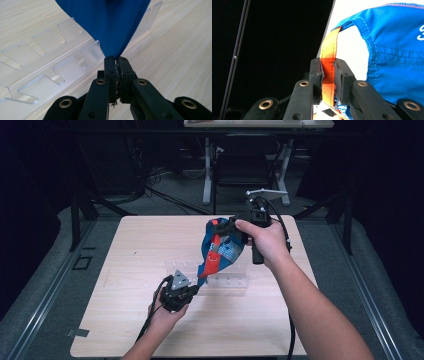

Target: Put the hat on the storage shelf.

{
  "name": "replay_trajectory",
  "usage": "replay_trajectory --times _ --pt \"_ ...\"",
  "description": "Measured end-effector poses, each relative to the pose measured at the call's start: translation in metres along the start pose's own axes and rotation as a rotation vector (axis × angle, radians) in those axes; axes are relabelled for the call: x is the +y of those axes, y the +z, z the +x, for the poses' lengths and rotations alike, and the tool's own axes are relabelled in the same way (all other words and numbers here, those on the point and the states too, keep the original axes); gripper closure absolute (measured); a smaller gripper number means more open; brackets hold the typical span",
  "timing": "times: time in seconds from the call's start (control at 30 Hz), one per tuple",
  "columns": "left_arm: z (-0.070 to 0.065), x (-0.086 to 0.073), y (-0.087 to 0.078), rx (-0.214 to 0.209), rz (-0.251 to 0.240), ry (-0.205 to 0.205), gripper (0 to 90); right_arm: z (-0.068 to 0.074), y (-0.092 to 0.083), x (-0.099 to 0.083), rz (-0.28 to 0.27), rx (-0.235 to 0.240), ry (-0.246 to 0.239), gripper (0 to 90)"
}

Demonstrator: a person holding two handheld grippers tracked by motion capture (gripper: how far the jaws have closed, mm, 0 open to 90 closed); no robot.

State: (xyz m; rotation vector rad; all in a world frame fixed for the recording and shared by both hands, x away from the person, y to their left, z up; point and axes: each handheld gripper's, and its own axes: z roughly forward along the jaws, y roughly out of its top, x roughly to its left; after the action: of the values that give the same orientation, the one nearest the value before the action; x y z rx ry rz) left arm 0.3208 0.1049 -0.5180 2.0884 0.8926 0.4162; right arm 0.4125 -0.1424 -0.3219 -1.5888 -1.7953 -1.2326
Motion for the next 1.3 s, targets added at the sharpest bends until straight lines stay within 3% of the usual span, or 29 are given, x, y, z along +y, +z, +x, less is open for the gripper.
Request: replay_trajectory --times 0.6,0.87,1.3 --pt "0.001 -0.006 0.002 0.013 0.004 0.0 87.9 -0.011 0.003 0.0 -0.012 -0.022 0.01 76.5" --pt "0.001 -0.009 0.006 0.035 0.021 0.015 88.3 -0.013 -0.002 0.0 -0.027 -0.016 0.008 72.2" --pt "0.004 -0.014 0.012 0.031 0.032 -0.001 88.3 -0.021 -0.011 -0.002 -0.037 -0.027 0.015 70.6"
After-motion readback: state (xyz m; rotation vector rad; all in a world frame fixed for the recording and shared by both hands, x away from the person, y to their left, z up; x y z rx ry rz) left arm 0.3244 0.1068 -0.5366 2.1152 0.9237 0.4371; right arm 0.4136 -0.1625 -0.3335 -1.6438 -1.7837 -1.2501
